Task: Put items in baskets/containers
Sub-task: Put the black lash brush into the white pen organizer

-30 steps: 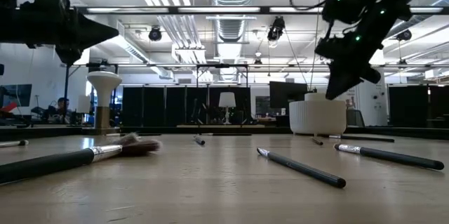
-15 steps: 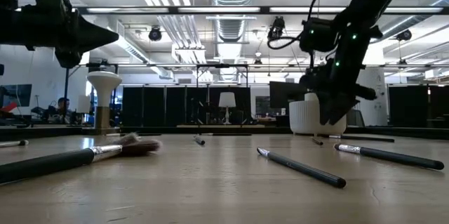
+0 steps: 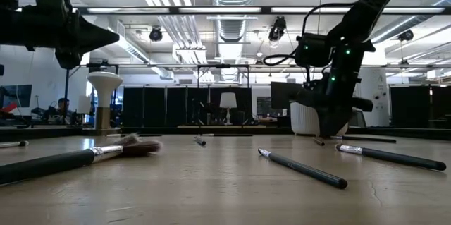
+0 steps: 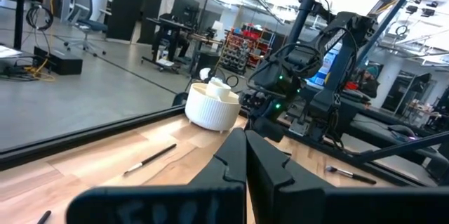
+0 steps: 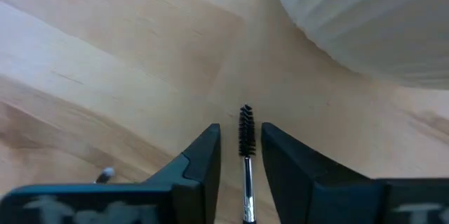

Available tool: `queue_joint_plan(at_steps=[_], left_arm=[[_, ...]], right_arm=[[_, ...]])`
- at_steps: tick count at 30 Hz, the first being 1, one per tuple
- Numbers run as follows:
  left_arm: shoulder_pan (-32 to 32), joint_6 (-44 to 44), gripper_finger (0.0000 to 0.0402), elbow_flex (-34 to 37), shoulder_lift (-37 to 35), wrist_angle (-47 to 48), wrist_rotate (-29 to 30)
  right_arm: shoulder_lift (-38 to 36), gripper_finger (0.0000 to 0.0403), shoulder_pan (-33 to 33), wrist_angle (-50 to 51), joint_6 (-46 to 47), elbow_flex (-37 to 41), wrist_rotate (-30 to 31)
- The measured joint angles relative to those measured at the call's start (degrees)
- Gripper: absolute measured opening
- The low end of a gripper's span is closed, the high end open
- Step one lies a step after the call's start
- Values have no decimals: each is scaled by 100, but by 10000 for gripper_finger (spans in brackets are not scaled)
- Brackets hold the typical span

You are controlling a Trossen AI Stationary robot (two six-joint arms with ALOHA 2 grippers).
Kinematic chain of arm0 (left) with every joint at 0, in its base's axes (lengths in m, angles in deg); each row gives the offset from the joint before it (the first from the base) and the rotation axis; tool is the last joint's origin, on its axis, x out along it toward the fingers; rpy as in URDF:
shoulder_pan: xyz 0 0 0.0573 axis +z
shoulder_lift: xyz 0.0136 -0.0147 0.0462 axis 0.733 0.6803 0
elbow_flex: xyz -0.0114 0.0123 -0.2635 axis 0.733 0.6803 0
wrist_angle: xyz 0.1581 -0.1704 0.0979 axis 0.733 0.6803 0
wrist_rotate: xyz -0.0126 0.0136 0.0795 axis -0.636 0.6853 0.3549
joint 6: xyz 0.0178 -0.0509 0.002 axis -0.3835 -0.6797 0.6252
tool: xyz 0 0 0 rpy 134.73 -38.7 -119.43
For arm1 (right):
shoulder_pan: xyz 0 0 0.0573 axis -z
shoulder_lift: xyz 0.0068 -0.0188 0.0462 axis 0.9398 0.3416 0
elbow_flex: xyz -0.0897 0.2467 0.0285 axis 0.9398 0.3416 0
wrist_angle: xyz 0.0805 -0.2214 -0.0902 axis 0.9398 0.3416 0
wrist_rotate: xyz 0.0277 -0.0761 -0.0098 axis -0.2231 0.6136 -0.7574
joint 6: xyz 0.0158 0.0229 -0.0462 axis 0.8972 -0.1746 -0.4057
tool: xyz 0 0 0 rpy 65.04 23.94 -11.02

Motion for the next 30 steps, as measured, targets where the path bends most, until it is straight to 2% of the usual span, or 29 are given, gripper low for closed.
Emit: queue_joint_plan(at_steps=[7,11,19,21,24,30], left_arm=[[2,-164,0,0,0,0,-4],[2,-287,0,0,0,0,72],[2,-635,14,0,20,48,302],[2,-715,30,0,58,48,302],[2,-857,58,0,149,44,302],[2,-949,106,0,386,35,322]], right_arm=[[-66,15,-14,-31,-109,8,-14],[-466,9,-108,49,-266,42,-118],[-2043,8,-414,-389,-803,28,144],[-2413,8,-428,-747,-1128,29,388],[-2858,8,-408,-1790,-1842,124,720],[-3100,8,-2,-4268,-2884,757,757]])
